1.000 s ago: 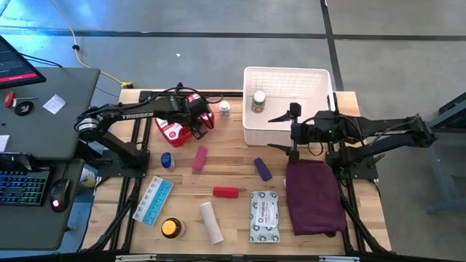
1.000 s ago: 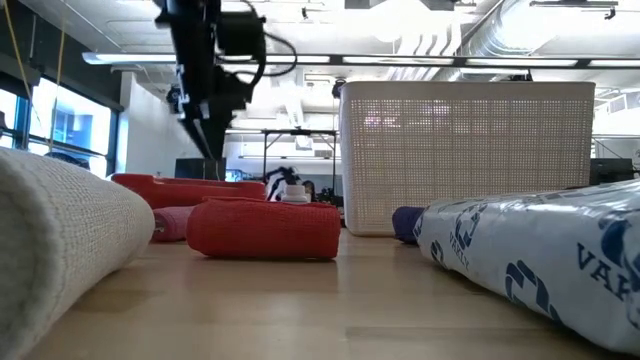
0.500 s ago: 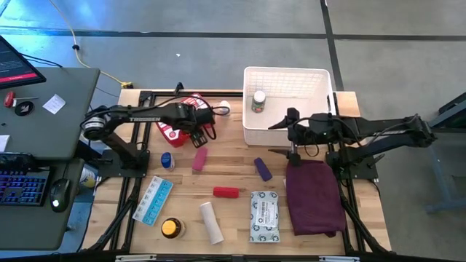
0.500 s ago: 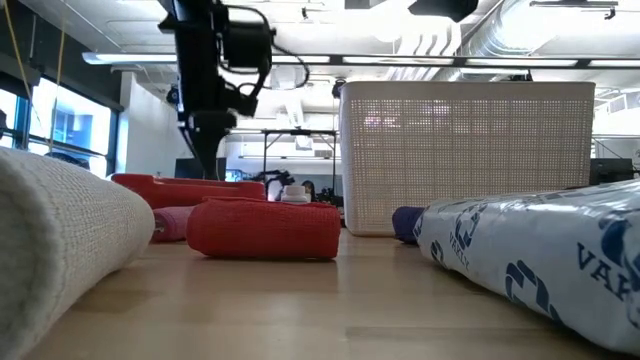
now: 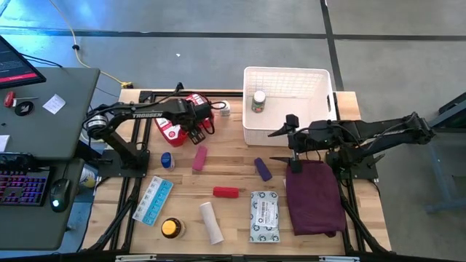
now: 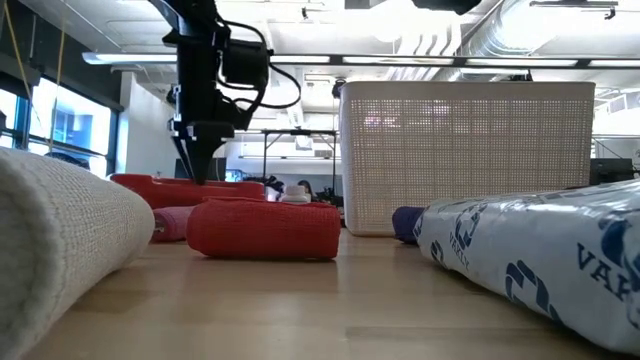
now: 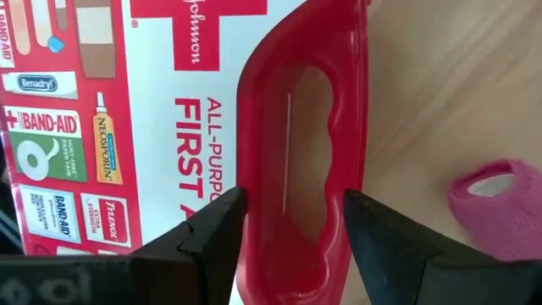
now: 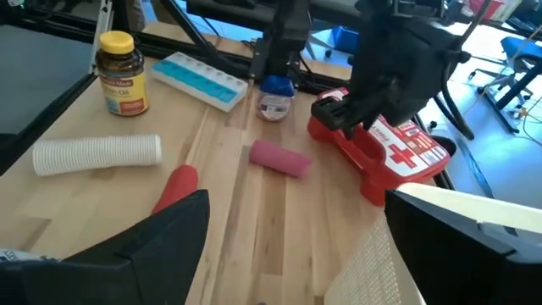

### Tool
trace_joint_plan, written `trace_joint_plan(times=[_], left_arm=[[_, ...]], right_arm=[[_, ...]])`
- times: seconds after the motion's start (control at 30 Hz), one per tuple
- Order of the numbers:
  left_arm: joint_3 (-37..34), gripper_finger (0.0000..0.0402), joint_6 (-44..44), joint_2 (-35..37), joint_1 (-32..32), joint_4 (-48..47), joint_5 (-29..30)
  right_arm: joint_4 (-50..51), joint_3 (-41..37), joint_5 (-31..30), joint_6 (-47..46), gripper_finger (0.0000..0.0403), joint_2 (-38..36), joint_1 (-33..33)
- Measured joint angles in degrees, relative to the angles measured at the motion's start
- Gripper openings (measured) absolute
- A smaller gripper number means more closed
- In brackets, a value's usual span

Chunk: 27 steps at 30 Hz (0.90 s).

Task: Pick & place medical supplies in basket/bin
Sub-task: Put the red first aid kit into the white container

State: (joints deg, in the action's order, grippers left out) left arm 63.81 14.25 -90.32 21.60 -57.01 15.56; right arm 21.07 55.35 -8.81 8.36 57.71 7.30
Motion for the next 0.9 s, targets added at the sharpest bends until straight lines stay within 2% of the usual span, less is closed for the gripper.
trace_joint_plan(times=[0.23, 0.33, 0.5, 0.67, 0.77, 0.9], left_arm=[[2.9, 0.0234, 1.8, 0.1, -4.9, -0.6, -1.5], [2.9, 0.0234, 2.2, -0.8, -5.1, -0.9, -1.1], [1.7, 0.0234, 2.6, -1.1, -5.0, -1.4, 2.8], [-0.7, 0.0232, 1.2, -1.3, -3.0, 1.8, 1.3], [-1.9, 0.0218, 1.1, -1.8, -2.1, 2.8, -0.2], [-2.4, 0.0181, 0.4, -1.7, -1.7, 3.8, -0.4]], right_arm=[[0.1, 0.0, -0.1, 0.2, 0.0346, -0.1, 0.0], [0.1, 0.0, -0.1, -0.1, 0.0346, -0.1, 0.0], [0.6, 0.0, 0.3, -0.9, 0.0346, -0.1, 0.0], [0.7, 0.0, 0.3, -1.3, 0.0346, -0.1, 0.0], [0.7, 0.0, 0.1, -0.8, 0.0346, -0.1, 0.0], [0.6, 0.0, 0.1, -0.1, 0.0346, -0.1, -0.1]])
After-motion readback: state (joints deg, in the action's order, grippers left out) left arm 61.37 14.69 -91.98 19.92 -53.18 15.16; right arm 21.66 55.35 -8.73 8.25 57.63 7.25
